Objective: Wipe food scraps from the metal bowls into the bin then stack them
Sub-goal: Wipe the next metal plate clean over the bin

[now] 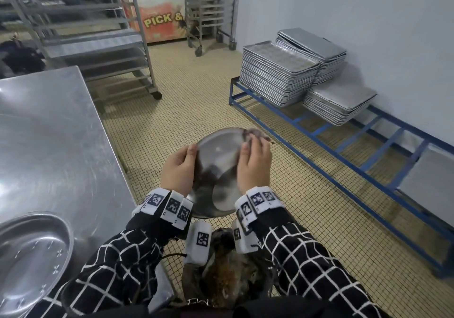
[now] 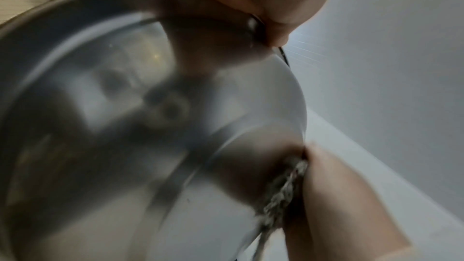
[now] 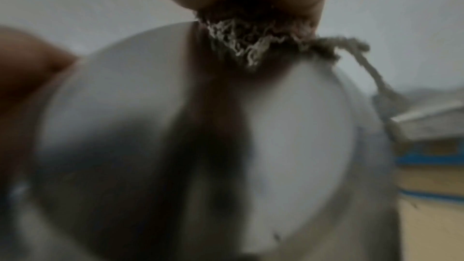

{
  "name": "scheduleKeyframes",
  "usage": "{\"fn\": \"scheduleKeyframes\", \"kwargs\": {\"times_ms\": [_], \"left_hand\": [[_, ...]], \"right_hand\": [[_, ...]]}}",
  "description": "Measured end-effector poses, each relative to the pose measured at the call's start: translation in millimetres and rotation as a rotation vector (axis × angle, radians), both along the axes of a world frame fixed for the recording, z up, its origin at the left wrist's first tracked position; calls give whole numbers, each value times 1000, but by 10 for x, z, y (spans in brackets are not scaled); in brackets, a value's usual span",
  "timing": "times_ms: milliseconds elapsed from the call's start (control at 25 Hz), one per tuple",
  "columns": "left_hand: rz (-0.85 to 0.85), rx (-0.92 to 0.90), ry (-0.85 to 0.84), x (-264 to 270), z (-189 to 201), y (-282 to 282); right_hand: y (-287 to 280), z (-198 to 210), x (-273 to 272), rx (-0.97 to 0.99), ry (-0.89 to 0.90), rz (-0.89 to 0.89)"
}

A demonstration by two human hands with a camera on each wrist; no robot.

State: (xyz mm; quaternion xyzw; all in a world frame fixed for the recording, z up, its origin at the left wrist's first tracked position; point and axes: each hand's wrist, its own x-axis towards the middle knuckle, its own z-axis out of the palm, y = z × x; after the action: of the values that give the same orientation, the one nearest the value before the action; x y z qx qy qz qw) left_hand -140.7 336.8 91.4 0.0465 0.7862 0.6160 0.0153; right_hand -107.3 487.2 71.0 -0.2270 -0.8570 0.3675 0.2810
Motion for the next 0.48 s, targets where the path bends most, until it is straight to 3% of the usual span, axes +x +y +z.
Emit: {"fn": "scheduleKeyframes", "kwargs": {"times_ms": [80,160,200,320,400,480], "left_hand": [[23,-6,-6,-20,-31,-24],[50,-24,-11,-29,-46,-42],[62,-28,-19,-30,-46,-45],[65,-26,-42,-57,-57,-38],[51,-37,-53,-61,-50,-4],[11,-37,-41,-45,-18,47]], "right_hand": [[225,-178,-23,-363,-141,-103],[332,-325,73,-406,-251,-149],[333,-353,122,-364,-241,-162],[160,-200,202,-218,13,-115],[-76,-41,178,-54,138,86],[-286,-9,134,225,144,220]]}}
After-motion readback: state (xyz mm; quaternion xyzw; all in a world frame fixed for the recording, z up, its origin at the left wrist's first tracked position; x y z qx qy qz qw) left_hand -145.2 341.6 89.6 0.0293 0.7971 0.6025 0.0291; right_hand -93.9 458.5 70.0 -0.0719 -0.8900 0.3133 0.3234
